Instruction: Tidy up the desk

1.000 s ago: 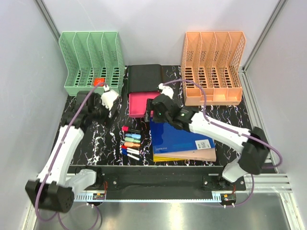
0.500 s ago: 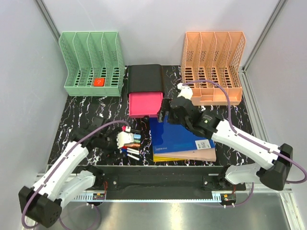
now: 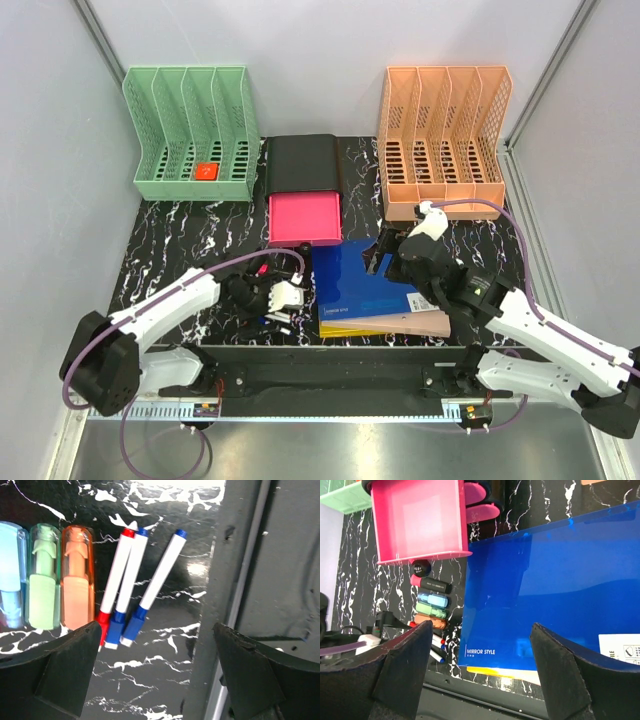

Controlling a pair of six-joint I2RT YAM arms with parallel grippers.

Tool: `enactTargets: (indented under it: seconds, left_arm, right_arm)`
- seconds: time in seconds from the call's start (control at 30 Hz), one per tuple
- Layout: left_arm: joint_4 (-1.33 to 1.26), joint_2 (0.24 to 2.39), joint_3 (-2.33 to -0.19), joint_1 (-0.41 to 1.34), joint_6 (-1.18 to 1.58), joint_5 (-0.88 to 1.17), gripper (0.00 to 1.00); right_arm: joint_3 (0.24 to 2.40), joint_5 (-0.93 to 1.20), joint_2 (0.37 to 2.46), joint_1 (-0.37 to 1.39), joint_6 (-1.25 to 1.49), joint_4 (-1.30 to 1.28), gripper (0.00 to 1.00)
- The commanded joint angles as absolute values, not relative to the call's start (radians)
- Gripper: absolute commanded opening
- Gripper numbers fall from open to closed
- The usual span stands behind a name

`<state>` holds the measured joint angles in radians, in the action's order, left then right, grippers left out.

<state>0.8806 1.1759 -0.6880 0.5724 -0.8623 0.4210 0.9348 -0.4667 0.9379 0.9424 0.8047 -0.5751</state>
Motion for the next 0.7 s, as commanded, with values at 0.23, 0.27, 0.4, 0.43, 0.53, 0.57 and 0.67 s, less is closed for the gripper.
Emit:
enactTargets:
  seconds: [0.23,0.27,0.4,0.43,0.53,0.57,0.67]
  left_arm:
    - [0.654,1.218,-0.654,0.661,-0.787,0.31,0.97]
    - [0.641,1.223,-0.647,0.669,-0.772,0.301,0.96]
    - [0.595,1.275,-0.641,0.712,-0.742,0.233,0.85]
    - [0.58,1.284,-0.64,0.715,-0.73,0.224,0.84]
    - [0.554,1.305,-0.635,0.727,-0.719,0.193,0.82]
    - [0.551,1.311,-0.634,0.733,-0.719,0.19,0.81]
    - [0.542,1.335,-0.621,0.742,-0.713,0.172,0.75]
  right_arm:
    - [0.907,-0.535,0.894,0.942,0.828,-0.565,0.83]
    - [0.905,-0.538,0.891,0.94,0.83,-0.566,0.83]
    - [0.893,-0.545,0.864,0.94,0.827,-0.566,0.82]
    - [0.888,-0.543,0.858,0.94,0.825,-0.566,0.82]
    - [0.884,-0.546,0.845,0.94,0.822,-0.569,0.81]
    - [0.884,-0.546,0.841,0.939,0.822,-0.574,0.81]
    - [0.881,-0.546,0.83,0.94,0.821,-0.578,0.8]
